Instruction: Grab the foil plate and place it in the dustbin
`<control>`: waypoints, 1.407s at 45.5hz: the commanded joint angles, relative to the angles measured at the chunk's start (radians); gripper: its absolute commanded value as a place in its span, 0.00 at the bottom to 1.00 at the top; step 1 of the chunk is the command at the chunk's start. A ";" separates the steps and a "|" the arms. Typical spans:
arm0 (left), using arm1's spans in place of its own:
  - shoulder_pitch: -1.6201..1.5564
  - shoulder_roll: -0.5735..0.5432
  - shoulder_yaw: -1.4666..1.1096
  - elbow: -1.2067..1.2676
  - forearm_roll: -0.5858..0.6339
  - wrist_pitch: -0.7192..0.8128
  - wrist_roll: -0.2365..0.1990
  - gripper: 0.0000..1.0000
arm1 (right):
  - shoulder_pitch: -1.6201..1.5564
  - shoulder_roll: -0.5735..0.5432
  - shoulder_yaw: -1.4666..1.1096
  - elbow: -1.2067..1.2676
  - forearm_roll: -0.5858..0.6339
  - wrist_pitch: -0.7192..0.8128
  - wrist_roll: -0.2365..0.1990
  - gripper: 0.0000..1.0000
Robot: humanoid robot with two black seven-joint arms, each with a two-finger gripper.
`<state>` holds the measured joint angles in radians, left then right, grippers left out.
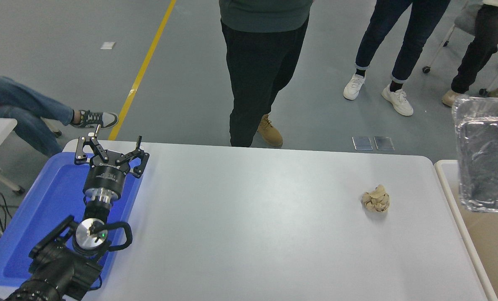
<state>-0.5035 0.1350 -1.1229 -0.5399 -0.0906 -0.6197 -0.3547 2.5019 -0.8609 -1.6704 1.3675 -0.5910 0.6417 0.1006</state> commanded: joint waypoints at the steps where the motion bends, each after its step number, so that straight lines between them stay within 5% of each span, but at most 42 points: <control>1: 0.000 0.000 0.000 0.001 0.000 0.000 -0.001 1.00 | -0.080 -0.167 0.053 -0.191 -0.148 0.021 0.002 0.00; 14: 0.000 0.000 0.000 0.001 -0.001 0.000 -0.003 1.00 | -0.395 -0.331 0.411 -0.353 -0.323 0.013 0.001 0.00; 28: 0.000 0.000 0.000 0.001 -0.001 0.000 -0.003 1.00 | -0.863 -0.342 0.780 -0.484 -0.383 -0.145 0.001 0.00; 64: -0.001 0.000 0.000 0.001 -0.001 0.000 -0.003 1.00 | -1.631 0.063 0.966 -1.065 -0.294 -0.571 0.010 0.00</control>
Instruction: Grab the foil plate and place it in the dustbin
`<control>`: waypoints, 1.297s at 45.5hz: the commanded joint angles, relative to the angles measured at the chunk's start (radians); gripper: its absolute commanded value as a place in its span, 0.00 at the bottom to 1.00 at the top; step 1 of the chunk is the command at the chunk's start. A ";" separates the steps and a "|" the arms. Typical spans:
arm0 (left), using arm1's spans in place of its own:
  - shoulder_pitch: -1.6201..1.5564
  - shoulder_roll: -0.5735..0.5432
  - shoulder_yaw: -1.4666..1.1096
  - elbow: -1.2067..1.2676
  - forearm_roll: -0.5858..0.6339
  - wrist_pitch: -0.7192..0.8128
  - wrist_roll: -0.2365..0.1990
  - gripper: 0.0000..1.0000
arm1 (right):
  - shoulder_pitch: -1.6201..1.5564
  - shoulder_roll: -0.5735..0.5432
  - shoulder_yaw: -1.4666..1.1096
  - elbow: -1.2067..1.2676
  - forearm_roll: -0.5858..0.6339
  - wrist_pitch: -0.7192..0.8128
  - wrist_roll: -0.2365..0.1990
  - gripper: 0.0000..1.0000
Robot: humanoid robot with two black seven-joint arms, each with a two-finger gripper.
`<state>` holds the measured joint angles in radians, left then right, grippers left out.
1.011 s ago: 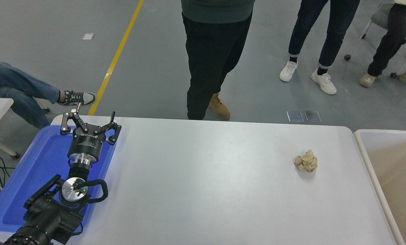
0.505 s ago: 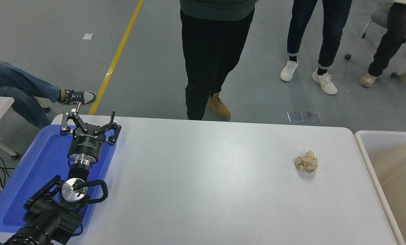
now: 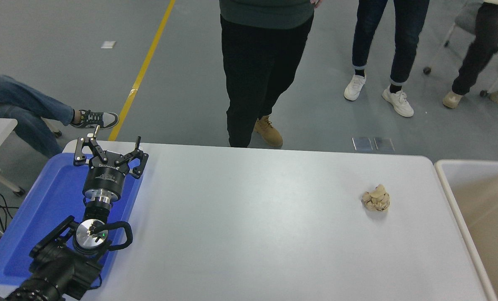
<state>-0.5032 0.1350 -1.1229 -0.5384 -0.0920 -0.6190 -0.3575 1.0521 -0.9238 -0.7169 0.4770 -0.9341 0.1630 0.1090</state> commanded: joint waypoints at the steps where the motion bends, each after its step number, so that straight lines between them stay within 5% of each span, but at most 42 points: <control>1: 0.000 0.000 0.000 0.000 0.000 0.001 0.000 1.00 | -0.191 0.137 0.011 -0.190 0.051 -0.099 0.001 0.00; 32: -0.001 -0.002 0.000 0.000 0.000 0.001 0.000 1.00 | -0.330 0.273 0.017 -0.279 0.118 -0.184 -0.008 0.02; 35: -0.001 0.000 0.000 0.000 0.000 0.001 0.000 1.00 | -0.330 0.278 0.019 -0.279 0.118 -0.186 -0.008 0.19; 39: -0.001 0.000 0.000 0.000 0.000 0.001 0.000 1.00 | -0.328 0.280 0.024 -0.279 0.136 -0.186 -0.008 0.78; 43: -0.001 0.000 0.000 0.000 0.000 0.001 0.000 1.00 | -0.330 0.284 0.027 -0.279 0.184 -0.185 -0.008 0.96; 59: -0.001 0.000 0.000 0.000 0.000 0.001 0.000 1.00 | -0.244 0.300 0.027 -0.230 0.255 -0.160 -0.002 1.00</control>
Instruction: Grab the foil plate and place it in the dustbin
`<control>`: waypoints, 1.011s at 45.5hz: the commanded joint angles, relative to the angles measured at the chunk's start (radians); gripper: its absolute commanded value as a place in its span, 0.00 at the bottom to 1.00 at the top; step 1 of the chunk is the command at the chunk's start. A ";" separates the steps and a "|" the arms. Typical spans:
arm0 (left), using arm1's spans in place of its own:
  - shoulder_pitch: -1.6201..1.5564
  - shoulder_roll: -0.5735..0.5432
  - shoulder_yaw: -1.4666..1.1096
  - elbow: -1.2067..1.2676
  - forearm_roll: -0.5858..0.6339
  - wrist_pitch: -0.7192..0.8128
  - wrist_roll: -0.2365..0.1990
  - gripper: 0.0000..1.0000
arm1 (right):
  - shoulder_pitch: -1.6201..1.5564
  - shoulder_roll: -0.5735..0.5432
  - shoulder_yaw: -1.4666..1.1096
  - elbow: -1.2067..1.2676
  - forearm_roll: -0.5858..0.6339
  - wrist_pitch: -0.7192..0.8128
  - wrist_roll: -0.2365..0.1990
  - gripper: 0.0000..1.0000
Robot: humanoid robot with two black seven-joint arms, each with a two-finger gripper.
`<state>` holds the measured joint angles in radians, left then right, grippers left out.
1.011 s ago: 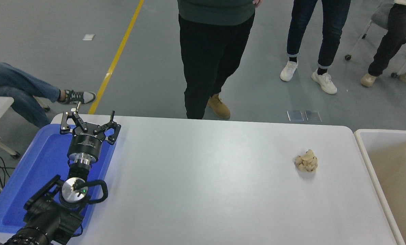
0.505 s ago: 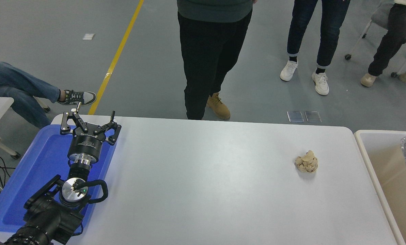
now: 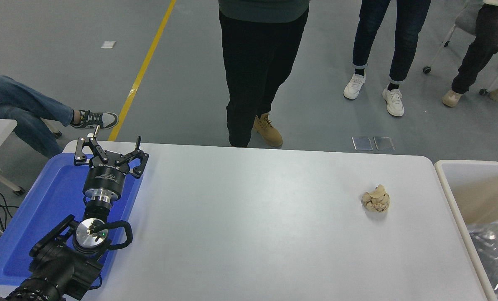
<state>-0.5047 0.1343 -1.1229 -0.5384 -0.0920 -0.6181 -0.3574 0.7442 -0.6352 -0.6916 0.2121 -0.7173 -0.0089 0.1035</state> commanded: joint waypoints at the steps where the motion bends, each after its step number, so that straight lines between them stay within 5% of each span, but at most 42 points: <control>1: 0.000 -0.001 0.000 0.000 0.000 0.000 0.000 1.00 | 0.078 0.008 0.001 0.049 0.038 0.018 0.004 1.00; 27: -0.002 0.001 0.000 0.000 0.000 -0.002 0.002 1.00 | 0.549 -0.196 -0.135 0.714 -0.062 0.170 -0.008 1.00; 46: -0.002 -0.001 0.000 0.000 0.000 -0.002 0.002 1.00 | 0.952 -0.173 -0.388 1.049 -0.048 0.270 -0.001 1.00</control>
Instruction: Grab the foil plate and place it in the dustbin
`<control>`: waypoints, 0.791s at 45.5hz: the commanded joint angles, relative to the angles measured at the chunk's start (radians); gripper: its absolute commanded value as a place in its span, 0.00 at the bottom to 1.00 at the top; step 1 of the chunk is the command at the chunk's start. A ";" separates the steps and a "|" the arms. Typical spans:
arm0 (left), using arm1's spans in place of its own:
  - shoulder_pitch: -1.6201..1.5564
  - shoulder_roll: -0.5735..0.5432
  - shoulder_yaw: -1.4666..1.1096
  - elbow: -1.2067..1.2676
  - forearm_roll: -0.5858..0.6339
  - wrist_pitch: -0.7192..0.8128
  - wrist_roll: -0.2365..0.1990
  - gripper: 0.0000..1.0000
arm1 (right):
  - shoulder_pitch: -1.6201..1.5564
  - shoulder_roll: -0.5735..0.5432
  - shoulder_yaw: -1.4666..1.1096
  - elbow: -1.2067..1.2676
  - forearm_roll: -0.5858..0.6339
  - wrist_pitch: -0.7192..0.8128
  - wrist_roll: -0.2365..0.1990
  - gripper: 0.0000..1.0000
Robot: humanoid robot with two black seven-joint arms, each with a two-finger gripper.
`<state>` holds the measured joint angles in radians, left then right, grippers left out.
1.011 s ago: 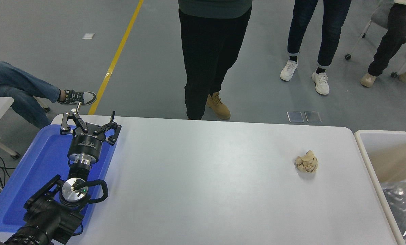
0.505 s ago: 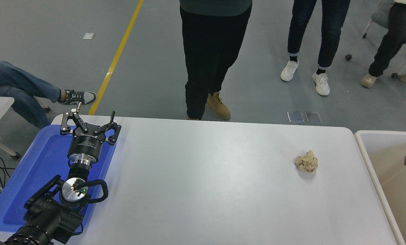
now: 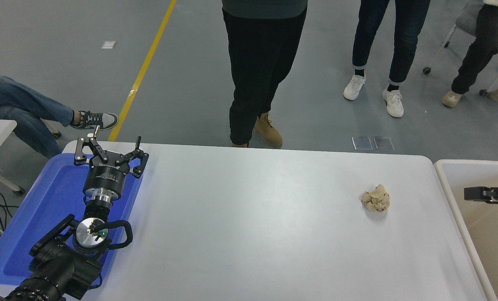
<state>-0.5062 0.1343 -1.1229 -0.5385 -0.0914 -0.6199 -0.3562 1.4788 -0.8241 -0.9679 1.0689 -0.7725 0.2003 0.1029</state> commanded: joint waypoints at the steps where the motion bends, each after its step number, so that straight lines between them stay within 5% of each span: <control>1: 0.000 0.001 0.000 0.000 -0.001 0.000 -0.001 1.00 | 0.234 0.022 -0.118 0.203 0.009 0.063 0.000 1.00; 36: 0.002 0.001 0.000 0.000 -0.001 0.000 -0.001 1.00 | 0.603 0.267 -0.186 0.459 0.232 0.338 -0.006 1.00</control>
<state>-0.5051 0.1343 -1.1229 -0.5384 -0.0920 -0.6190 -0.3562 2.0129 -0.6498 -1.1536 1.4870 -0.6278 0.4821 0.1018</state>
